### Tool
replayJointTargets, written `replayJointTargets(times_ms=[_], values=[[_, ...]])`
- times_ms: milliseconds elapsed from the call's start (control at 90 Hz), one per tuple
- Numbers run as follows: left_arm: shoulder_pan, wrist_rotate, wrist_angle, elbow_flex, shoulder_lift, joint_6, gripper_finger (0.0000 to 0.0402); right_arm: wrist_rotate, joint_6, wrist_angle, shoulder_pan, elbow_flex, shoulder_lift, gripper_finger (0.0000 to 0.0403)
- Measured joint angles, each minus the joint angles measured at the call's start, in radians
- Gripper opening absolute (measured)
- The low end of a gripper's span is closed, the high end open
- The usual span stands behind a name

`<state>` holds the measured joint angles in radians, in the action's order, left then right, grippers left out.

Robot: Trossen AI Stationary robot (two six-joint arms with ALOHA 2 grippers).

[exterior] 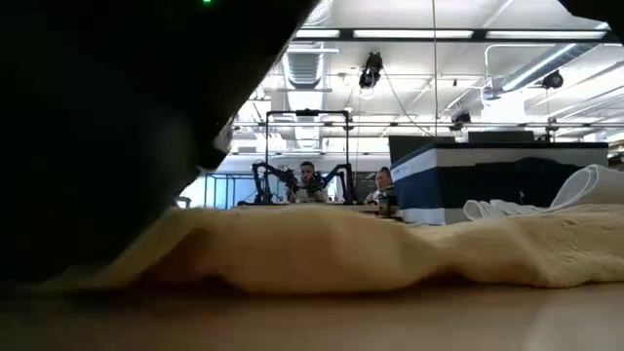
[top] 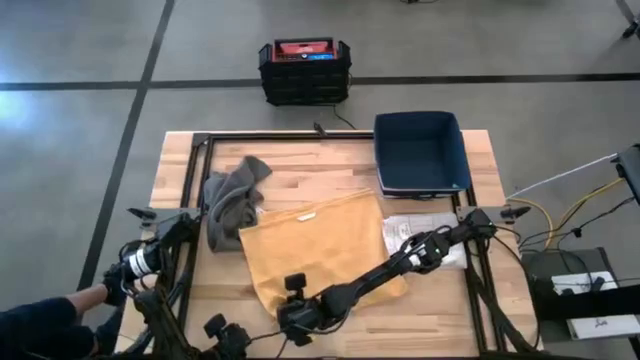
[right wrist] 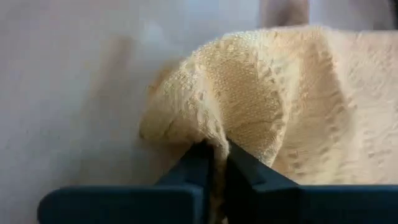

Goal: Fold towel
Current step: Fold the yellow towel

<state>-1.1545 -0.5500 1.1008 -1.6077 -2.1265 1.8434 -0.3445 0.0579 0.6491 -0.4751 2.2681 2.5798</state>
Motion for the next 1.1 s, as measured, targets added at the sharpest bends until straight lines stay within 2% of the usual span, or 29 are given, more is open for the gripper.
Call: replayJointTargets(times_ms=[156, 333, 456, 867, 1000, 1100], values=[[0.004, -0.102, -0.011, 0.0, 0.004, 0.032, 0.0, -0.008, 0.001, 0.121, 0.009, 0.085, -0.114, 0.0002], [0.039, -0.121, -0.001, 0.015, 0.004, 0.002, 0.0, -0.014, 0.042, 0.173, 0.04, 0.083, -0.225, 0.0001], [0.077, -0.176, -0.001, 0.023, 0.004, -0.033, 0.0, -0.012, 0.054, 0.181, 0.054, 0.081, -0.265, 0.0001], [0.238, -0.483, -0.021, 0.138, 0.003, -0.104, 0.0, -0.019, 0.081, 0.183, 0.042, 0.084, -0.274, 0.0], [0.285, -0.477, 0.026, 0.166, 0.002, -0.161, 0.0, -0.02, 0.09, 0.183, 0.035, 0.084, -0.272, 0.0], [0.307, -0.38, 0.147, 0.169, 0.002, -0.182, 0.0, -0.021, 0.101, 0.184, 0.031, 0.084, -0.269, 0.0]])
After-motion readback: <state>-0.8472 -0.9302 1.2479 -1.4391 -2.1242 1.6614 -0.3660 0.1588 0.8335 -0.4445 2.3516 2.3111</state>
